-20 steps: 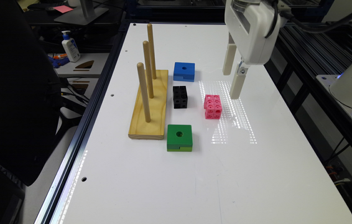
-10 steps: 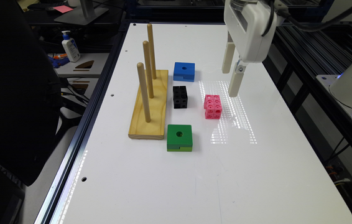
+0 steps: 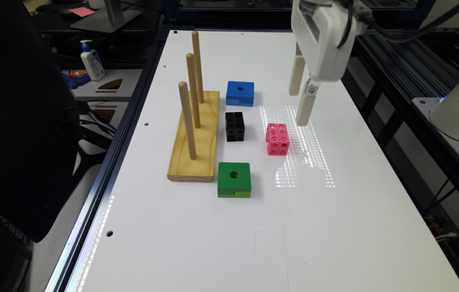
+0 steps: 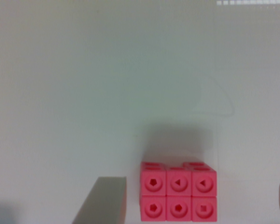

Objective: Pick up pink block.

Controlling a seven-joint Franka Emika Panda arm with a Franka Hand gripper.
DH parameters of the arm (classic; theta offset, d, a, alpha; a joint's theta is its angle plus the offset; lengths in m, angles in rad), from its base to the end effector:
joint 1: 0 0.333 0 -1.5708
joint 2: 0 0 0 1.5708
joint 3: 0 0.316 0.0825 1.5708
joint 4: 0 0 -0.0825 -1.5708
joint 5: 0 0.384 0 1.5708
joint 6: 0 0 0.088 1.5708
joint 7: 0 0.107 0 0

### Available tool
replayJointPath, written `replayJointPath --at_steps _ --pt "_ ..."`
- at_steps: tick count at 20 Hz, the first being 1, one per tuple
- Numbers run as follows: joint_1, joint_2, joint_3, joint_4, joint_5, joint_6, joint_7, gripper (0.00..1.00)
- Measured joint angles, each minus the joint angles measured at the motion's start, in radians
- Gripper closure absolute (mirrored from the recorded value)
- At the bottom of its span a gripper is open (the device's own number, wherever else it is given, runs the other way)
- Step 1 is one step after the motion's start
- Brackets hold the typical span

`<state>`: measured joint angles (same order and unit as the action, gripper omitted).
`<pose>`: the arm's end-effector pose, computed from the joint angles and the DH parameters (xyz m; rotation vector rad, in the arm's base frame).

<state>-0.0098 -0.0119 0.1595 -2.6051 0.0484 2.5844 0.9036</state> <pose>0.4316 0.0641 0.2574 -2.8818 1.2101 0.0305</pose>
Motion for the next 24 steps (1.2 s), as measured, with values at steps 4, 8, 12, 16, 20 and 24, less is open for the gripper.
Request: replayJointPath --at_steps 4,8,12,16,20,24 --pt "-0.001 0.073 0.000 0.002 -0.0036 0.078 0.000 0.00" --pt "-0.001 0.090 -0.001 0.003 -0.0053 0.098 0.000 0.00" --pt "-0.001 0.089 -0.001 0.014 -0.0054 0.098 0.000 0.00" --pt "-0.001 0.089 -0.001 0.022 -0.0054 0.098 0.000 0.00" --pt "-0.001 0.103 -0.001 0.022 -0.0060 0.103 0.000 0.00" --pt "-0.002 0.147 -0.001 0.023 -0.0096 0.147 0.000 0.00"
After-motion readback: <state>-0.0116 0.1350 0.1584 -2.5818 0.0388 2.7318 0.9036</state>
